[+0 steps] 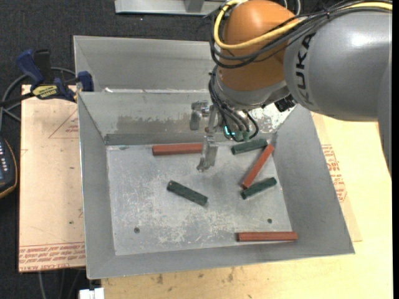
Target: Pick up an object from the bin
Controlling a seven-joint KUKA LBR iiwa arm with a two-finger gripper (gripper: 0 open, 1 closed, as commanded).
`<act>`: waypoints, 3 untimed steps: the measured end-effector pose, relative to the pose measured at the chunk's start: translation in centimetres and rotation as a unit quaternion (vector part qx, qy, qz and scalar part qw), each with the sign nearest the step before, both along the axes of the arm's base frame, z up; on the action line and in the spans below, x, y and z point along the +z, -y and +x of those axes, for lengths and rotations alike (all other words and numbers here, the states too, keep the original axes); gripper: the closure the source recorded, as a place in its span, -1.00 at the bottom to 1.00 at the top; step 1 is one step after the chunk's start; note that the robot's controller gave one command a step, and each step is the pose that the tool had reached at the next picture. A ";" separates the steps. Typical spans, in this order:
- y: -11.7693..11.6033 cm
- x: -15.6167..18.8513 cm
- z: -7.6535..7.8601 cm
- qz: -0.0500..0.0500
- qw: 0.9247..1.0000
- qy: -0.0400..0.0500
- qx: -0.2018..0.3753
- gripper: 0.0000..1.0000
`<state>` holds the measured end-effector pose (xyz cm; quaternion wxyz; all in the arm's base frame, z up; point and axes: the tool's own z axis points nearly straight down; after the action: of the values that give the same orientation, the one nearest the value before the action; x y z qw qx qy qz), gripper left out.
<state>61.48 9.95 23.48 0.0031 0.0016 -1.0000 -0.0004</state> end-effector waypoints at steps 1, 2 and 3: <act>1.6 -12.6 -3.3 0.000 0.999 -0.001 0.047 -1.00; 1.9 -16.6 -4.6 0.000 0.998 0.002 -0.066 -1.00; 2.0 -16.5 -4.0 0.001 0.996 0.005 0.090 -1.00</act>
Offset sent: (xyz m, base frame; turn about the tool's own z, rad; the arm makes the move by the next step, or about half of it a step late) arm -0.0310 -0.0162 -0.1207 -0.0961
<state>57.50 7.98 7.03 -0.0015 0.0917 -0.9958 -0.0006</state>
